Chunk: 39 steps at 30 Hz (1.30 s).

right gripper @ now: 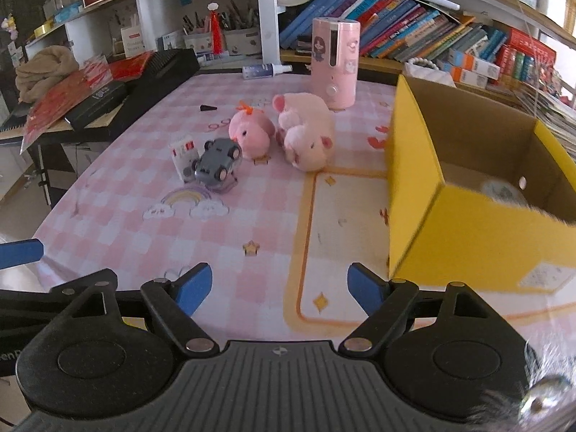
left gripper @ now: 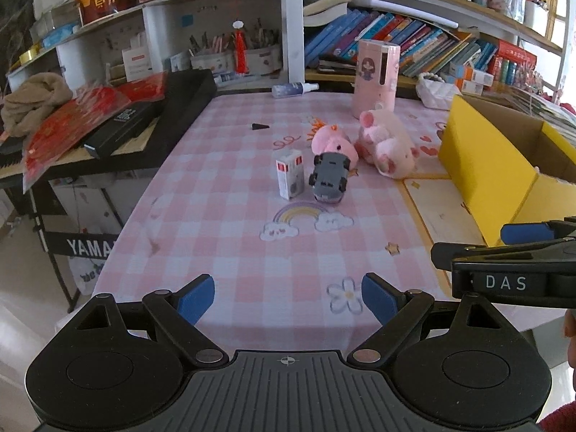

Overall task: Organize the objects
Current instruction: 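Move the left tool to the grey toy car while the right tool approaches the pink plush pig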

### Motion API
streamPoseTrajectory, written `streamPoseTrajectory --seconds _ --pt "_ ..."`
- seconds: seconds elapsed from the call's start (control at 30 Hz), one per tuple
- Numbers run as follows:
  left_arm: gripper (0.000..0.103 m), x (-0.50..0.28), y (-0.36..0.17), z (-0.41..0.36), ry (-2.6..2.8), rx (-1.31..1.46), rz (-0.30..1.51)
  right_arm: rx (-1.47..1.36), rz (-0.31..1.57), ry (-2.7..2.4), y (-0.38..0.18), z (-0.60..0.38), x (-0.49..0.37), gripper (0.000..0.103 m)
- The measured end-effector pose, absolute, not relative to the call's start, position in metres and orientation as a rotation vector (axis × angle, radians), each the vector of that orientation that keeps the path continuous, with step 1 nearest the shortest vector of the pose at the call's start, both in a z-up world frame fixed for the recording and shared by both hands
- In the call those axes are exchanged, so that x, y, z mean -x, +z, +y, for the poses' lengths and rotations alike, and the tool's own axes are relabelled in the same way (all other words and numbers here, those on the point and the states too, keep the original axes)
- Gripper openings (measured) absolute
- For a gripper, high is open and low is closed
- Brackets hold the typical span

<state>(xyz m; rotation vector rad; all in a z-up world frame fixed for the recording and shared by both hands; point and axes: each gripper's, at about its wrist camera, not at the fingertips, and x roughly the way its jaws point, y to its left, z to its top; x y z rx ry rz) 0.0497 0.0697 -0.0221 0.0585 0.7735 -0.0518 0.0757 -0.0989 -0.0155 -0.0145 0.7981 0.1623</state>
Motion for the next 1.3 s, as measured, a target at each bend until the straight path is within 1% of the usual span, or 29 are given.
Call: streamPoseTrajectory --seconds 0.37,0.43,1.3 --pt "0.091 -0.097 -0.02 0.061 -0.038 -0.054 0.776 0.022 0.779 0.18 -0.011 -0.105 -0.13 0.081" --pt "0.091 -0.105 -0.02 0.059 -0.032 -0.054 0.775 0.025 0.77 0.188 -0.009 -0.106 -0.139 0.076" --pt "0.089 -0.18 -0.035 0.047 -0.032 -0.045 0.825 0.017 0.783 0.227 -0.014 -0.106 -0.237 0.076"
